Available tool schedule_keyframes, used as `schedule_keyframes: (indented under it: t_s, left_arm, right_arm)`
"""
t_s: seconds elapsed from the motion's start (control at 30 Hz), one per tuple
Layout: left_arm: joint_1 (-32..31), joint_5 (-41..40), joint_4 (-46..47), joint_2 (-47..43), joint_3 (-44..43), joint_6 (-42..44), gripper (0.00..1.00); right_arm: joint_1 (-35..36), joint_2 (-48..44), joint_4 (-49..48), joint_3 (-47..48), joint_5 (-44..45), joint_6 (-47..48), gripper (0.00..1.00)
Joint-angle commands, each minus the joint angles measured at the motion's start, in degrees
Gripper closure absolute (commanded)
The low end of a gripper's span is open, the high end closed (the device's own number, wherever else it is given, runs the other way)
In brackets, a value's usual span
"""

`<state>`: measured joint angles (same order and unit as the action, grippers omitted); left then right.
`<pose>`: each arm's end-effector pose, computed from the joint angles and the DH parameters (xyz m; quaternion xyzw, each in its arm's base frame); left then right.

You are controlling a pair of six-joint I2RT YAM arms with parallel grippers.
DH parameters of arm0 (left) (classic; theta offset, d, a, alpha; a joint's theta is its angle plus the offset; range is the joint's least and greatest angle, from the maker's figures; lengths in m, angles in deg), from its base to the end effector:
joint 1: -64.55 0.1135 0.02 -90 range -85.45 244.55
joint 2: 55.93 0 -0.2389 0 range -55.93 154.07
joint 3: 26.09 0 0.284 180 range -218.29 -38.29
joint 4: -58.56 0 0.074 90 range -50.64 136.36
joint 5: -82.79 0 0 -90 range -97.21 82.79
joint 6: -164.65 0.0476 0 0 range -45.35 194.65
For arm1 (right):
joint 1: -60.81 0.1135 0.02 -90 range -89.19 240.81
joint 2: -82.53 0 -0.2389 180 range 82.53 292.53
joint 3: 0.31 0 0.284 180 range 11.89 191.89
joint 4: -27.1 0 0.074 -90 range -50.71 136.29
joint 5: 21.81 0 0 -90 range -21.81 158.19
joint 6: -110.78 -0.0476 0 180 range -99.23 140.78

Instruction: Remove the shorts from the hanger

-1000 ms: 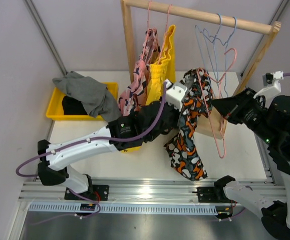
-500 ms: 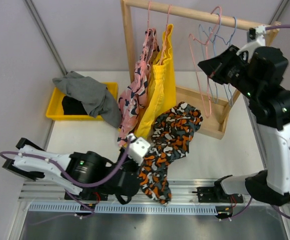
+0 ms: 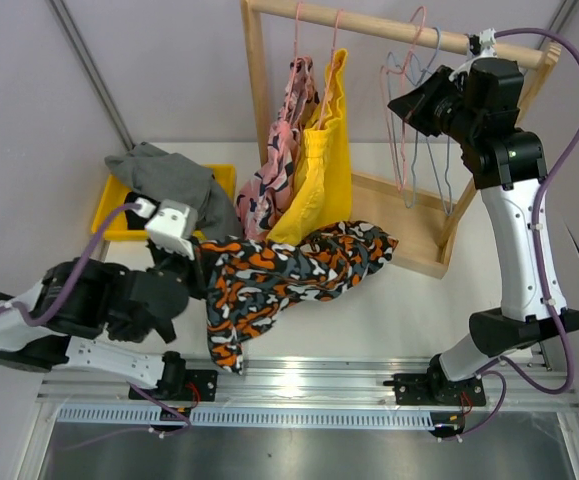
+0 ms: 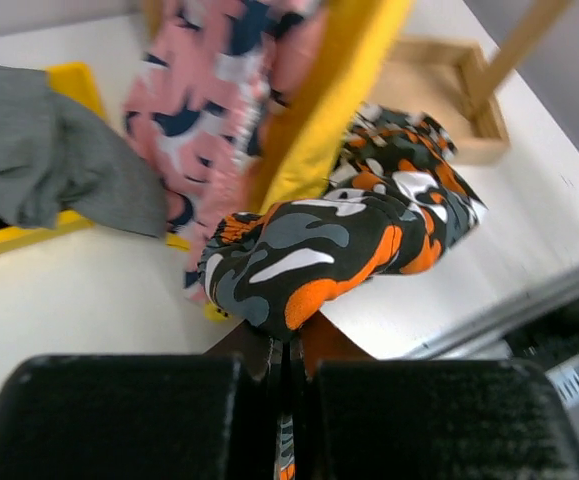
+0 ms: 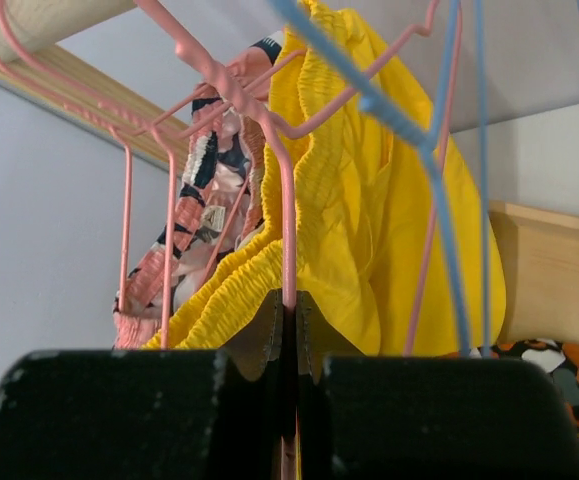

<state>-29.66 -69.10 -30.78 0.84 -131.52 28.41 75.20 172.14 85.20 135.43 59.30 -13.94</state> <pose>0.0309 -0.1525 0.4637 0.1208 0.7994 -0.1786 0.5608 0.3213 0.0900 0.5320 0.0887 0.7711 0.3156 0.5458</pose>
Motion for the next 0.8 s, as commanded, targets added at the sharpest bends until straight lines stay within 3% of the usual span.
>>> schedule_keyframes:
  t_s: [0.0,0.2,0.37,0.57,0.63,0.73,0.77]
  left_arm:
    - [5.6,-3.3,-0.7,-4.6,-2.4,11.3,1.00]
    - [14.0,-1.9,13.2,-9.6,-2.2,27.3,1.00]
    - [23.0,3.1,19.7,-6.0,-2.7,37.9,1.00]
    - [52.1,25.4,29.4,-2.6,-2.0,44.0,1.00]
    - [57.6,31.4,31.1,-1.0,-3.7,44.4,1.00]
    - [68.2,39.1,32.8,2.2,-9.1,43.7,1.00]
    - [72.4,40.7,33.0,3.2,-10.5,43.3,1.00]
  right_arm:
    - [-0.9,0.0,-4.9,0.2,-2.5,0.2,1.00]
    - [-1.2,-3.0,-8.5,-8.7,-4.6,-0.3,1.00]
    - [-1.3,-7.6,-11.3,-17.9,-5.2,-0.4,1.00]
    - [-2.1,-8.0,-9.4,-20.4,-6.5,1.7,0.98]
    - [-2.5,-7.7,-9.0,-20.8,-7.5,2.0,0.93]
    - [-2.9,-8.0,-8.8,-21.8,-8.6,2.6,0.47]
    - [-3.0,-8.0,-8.8,-22.0,-8.5,2.7,0.23]
